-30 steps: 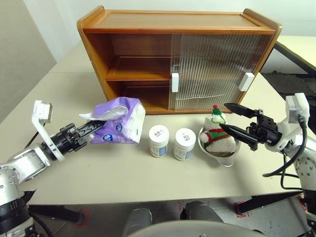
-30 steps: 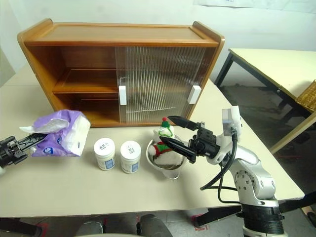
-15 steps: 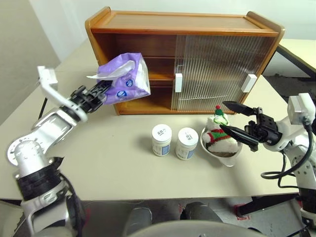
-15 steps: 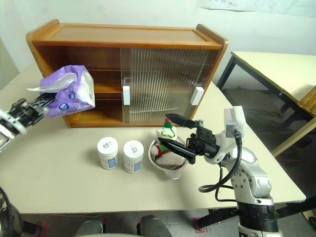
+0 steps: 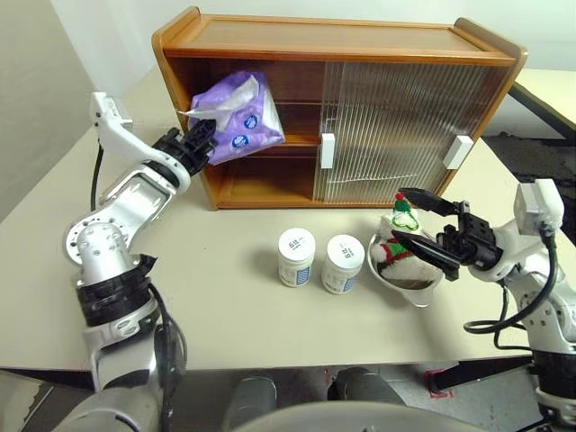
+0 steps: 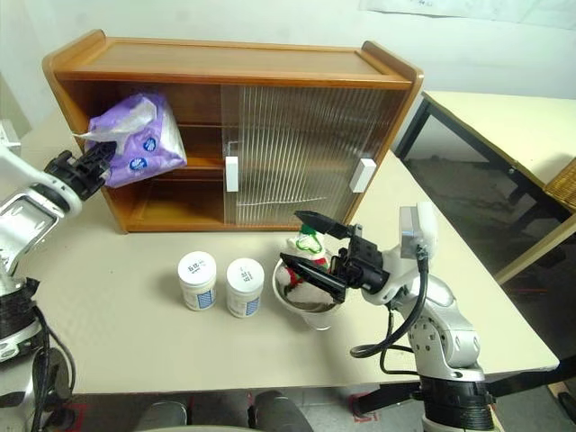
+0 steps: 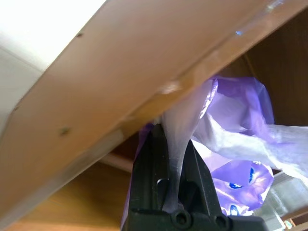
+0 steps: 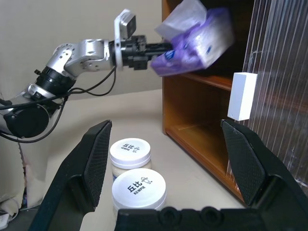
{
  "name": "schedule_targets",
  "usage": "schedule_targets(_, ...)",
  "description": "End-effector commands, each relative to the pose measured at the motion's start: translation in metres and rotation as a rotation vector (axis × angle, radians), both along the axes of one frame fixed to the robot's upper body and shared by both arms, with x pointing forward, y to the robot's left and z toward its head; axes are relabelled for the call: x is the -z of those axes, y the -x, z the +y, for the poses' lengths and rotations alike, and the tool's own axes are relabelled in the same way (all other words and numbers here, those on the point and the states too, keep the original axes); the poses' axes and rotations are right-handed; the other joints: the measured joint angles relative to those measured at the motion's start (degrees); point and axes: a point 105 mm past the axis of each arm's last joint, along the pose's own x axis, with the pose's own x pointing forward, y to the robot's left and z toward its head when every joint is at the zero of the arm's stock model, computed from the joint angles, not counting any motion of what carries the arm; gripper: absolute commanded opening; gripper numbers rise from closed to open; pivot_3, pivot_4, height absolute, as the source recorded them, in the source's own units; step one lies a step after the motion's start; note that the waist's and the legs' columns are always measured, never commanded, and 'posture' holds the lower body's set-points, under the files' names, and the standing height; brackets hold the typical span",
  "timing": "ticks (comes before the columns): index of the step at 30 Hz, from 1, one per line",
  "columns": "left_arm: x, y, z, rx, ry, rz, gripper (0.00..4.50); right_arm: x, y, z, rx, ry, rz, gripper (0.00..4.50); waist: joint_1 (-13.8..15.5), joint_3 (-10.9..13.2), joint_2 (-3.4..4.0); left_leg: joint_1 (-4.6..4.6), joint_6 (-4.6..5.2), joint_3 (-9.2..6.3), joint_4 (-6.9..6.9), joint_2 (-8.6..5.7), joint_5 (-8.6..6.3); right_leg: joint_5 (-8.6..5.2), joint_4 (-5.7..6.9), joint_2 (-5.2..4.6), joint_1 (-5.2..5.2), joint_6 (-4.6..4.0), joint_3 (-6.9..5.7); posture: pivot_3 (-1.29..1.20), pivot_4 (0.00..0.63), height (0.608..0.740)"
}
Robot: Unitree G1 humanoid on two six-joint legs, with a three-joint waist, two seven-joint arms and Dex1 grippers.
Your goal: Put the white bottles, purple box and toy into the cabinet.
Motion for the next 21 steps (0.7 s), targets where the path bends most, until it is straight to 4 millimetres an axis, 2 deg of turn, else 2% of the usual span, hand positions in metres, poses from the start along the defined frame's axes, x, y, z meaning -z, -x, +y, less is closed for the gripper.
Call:
schedule_targets(1,0.002,-0.008,-0.010,-0.012,0.012,0.015,0.02,0.001,-0.001,0.003,0.000,0.013,-0.006,4.50,-0.01,0.00,0.00,-0.01,0.03,0.00,0.00,0.00,-0.02,0.02,-0.10,0.00,0.02,0.00,0.00,-0.10,0.000,0.740)
schedule_targets(6,0.000,-0.018,-0.020,-0.049,0.038,0.016,0.02,0.002,-0.002,0.005,-0.002,0.011,-0.007,4.50,0.01,0.01,-0.02,-0.02,0.05,0.00,0.01,0.00,-0.03,0.27,-0.47,-0.01,0.16,-0.13,0.05,-0.09,0.000,0.740)
schedule_targets(17,-0.007,-0.040,-0.024,-0.114,0.091,0.001,0.02,0.004,-0.005,0.005,0.009,0.011,-0.006,4.50,0.06,0.04,-0.06,-0.02,0.09,0.00,0.03,0.00,-0.05,0.44,-0.50,-0.03,0.20,0.08,0.07,-0.10,0.000,0.740)
schedule_targets(18,-0.007,-0.041,-0.025,-0.113,0.091,0.000,0.66,0.004,-0.006,0.005,0.010,0.011,-0.006,4.50,0.15,0.04,-0.06,-0.02,0.09,0.00,0.03,0.00,-0.05,0.44,-0.50,-0.03,0.20,0.07,0.06,-0.10,0.000,0.740)
schedule_targets(21,-0.009,-0.043,-0.027,-0.106,0.093,-0.009,1.52,0.004,-0.006,0.005,0.011,0.011,-0.007,4.50,0.35,0.06,-0.08,-0.02,0.10,0.00,0.05,0.00,-0.05,0.44,-0.50,-0.03,0.21,0.03,0.06,-0.10,0.000,0.740)
